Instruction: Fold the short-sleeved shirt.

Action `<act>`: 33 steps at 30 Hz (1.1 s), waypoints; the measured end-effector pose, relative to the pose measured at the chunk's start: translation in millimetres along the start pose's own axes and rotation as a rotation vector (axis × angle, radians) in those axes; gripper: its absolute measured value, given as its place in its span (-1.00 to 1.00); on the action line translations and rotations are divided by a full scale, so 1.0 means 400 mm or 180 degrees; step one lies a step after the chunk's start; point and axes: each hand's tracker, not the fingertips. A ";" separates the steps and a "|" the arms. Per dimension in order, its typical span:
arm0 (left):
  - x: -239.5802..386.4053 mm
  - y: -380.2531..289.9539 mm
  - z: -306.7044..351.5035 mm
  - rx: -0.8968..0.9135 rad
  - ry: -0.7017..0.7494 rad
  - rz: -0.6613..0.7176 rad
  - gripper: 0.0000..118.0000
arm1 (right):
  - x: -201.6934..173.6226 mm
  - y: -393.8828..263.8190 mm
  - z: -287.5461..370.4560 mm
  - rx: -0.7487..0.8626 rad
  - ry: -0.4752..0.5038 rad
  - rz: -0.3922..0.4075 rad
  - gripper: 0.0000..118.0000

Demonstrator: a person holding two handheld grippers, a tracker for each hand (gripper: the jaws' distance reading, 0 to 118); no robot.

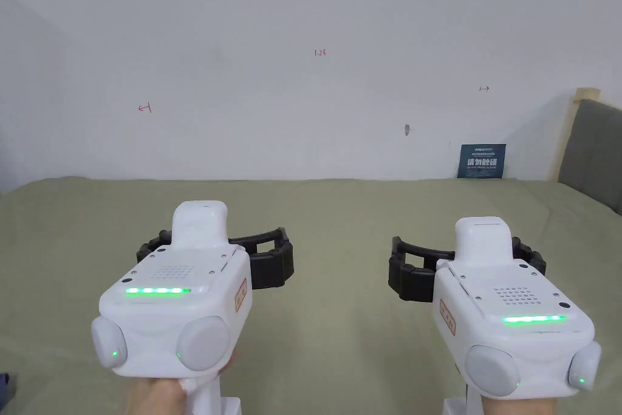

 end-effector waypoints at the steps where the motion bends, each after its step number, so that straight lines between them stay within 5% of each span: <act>1: -0.003 0.004 0.006 0.0035 -0.0057 0.0005 1.00 | 0.002 -0.002 0.003 -0.0016 0.0006 -0.0019 1.00; 3: -0.006 0.007 0.022 0.0165 -0.0321 0.0118 1.00 | 0.004 -0.001 0.008 -0.0031 0.0044 -0.0044 1.00; 9: 0.025 0.030 0.017 -0.0059 0.0087 -0.0098 1.00 | -0.002 0.002 0.016 -0.0014 0.0041 -0.0011 1.00; 33: 0.036 0.017 0.018 -0.0185 0.0248 -0.0268 1.00 | -0.011 0.001 0.027 -0.0030 0.0067 -0.0016 1.00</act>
